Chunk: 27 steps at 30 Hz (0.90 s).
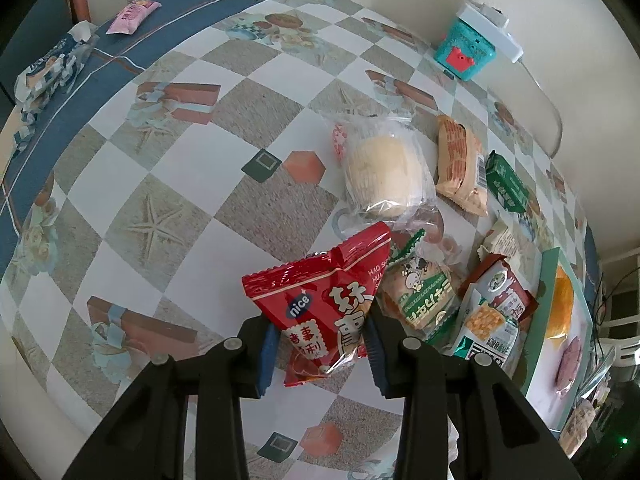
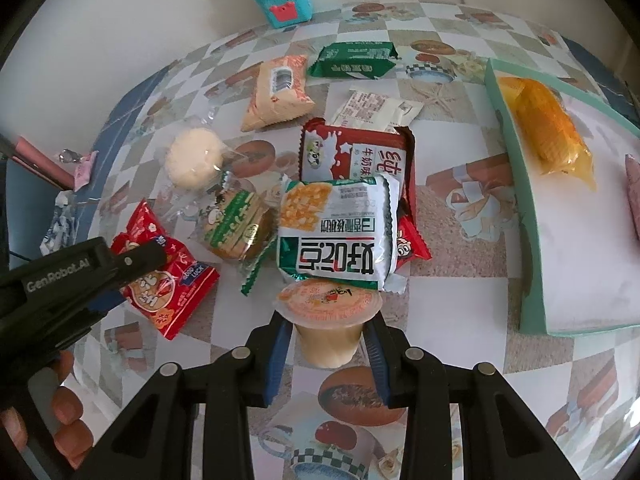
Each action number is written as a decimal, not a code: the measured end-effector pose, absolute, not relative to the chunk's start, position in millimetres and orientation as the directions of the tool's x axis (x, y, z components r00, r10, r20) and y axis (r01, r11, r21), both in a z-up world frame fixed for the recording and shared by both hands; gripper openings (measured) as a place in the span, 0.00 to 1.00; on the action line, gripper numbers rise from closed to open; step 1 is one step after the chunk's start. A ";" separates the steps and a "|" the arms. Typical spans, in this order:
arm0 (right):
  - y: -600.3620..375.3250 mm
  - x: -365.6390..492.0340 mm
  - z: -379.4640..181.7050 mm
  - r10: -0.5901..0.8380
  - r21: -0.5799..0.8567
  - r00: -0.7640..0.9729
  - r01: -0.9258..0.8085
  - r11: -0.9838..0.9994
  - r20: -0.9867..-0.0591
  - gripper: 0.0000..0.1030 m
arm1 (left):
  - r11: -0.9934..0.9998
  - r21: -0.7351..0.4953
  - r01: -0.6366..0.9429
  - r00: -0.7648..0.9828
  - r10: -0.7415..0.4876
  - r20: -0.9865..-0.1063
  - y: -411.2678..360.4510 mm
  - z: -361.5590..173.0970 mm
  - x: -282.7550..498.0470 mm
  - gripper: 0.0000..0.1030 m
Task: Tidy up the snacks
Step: 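Grasp the red 'nice' snack bag with the left tool while the right tool grasps the pudding cup, then carry the red bag with the left tool while the right tool carries the cup to the tray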
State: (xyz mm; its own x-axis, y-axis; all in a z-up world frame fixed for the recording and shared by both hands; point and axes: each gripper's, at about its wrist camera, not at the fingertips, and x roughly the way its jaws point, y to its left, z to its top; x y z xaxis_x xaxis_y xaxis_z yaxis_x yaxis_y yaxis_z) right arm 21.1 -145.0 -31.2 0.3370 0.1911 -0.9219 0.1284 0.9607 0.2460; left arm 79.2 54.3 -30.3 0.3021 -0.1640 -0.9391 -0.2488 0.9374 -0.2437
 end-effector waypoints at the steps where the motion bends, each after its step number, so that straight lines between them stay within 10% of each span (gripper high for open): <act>1: -143.8 21.1 -30.4 0.190 0.246 0.336 0.131 0.960 -0.922 0.37 | 0.937 -0.245 -0.250 0.304 -0.165 -0.938 54.9 -29.5 78.9 0.39; 27: -137.2 15.7 -2.0 0.196 0.256 0.398 0.103 0.961 -0.896 0.35 | 0.938 -0.253 -0.238 0.367 -0.154 -0.917 58.9 -3.6 74.6 0.39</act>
State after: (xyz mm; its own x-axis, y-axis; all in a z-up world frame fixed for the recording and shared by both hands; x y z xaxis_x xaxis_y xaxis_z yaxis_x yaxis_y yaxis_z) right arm 15.7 -137.2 -2.0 0.3981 0.1961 -0.8961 0.1034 0.9611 0.2563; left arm 74.6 58.9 -3.6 0.3673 -0.1539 -0.9173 -0.2383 0.9377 -0.2527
